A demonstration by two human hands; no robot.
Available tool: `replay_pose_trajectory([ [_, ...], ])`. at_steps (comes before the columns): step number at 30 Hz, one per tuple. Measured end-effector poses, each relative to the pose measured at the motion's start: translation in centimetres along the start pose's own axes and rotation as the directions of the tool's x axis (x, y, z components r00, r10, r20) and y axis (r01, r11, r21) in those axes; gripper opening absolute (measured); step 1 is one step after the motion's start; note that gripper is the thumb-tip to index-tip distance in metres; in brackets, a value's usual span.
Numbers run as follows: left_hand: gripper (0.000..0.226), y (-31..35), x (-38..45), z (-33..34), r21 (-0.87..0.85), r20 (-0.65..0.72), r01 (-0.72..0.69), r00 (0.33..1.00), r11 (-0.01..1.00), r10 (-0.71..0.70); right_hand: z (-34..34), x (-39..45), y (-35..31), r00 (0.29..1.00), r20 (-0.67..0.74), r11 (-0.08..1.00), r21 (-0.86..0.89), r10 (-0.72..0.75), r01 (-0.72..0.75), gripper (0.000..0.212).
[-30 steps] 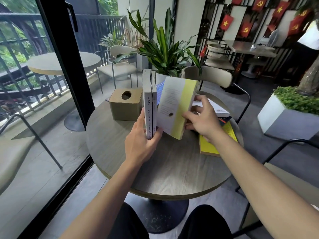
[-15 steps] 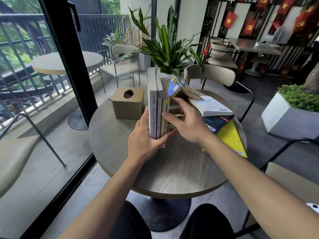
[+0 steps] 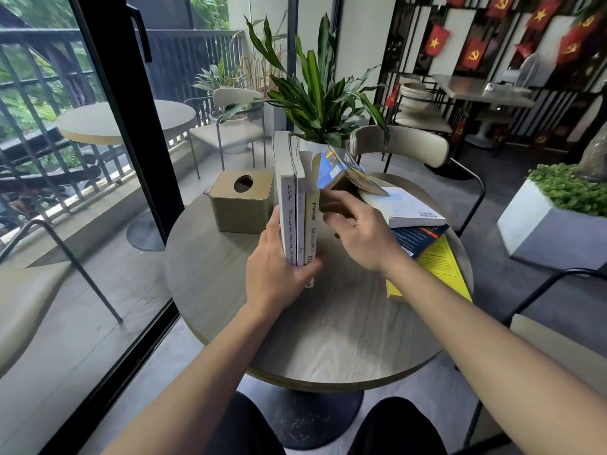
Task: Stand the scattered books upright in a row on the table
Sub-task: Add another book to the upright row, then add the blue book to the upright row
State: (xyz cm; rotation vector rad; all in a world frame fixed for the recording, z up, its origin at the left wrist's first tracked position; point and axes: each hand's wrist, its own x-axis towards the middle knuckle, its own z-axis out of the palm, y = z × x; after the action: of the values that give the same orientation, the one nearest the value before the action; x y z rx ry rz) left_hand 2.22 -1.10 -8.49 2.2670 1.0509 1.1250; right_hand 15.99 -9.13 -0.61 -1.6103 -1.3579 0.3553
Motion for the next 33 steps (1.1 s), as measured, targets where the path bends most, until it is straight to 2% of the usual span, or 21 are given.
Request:
replay_pose_trajectory([
  [5,0.098,-0.3,1.0,0.7,0.007,0.025,-0.007,1.000,1.000,0.007,0.1,1.9,1.8,0.997,0.012,0.901,-0.427,-0.081,0.079,0.063],
  [12,0.100,0.1,2.6,2.2,-0.018,-0.008,0.019,1.000,1.000,-0.019,-0.7,6.3,4.9,0.994,-0.051,0.798,-0.601,-0.095,0.046,0.068],
  [18,0.100,-0.1,4.3,3.7,-0.035,-0.024,0.024,0.999,0.999,-0.025,-1.2,10.5,7.2,0.997,-0.076,0.738,-0.674,-0.024,-0.033,0.075],
  [28,0.096,-0.6,6.0,4.4,-0.028,-0.033,0.008,0.999,1.000,-0.009,-0.2,16.9,9.0,0.962,-0.191,0.753,-0.598,0.197,-0.273,0.081],
  [31,0.100,-0.7,6.1,4.4,-0.004,-0.025,-0.002,1.000,1.000,0.002,0.7,18.0,8.8,0.920,-0.281,0.723,-0.570,0.275,-0.390,0.071],
  [33,0.101,-0.8,6.1,4.5,0.002,-0.025,0.005,1.000,1.000,-0.005,1.2,18.3,8.7,0.882,-0.331,0.667,-0.578,0.336,-0.471,0.059],
])
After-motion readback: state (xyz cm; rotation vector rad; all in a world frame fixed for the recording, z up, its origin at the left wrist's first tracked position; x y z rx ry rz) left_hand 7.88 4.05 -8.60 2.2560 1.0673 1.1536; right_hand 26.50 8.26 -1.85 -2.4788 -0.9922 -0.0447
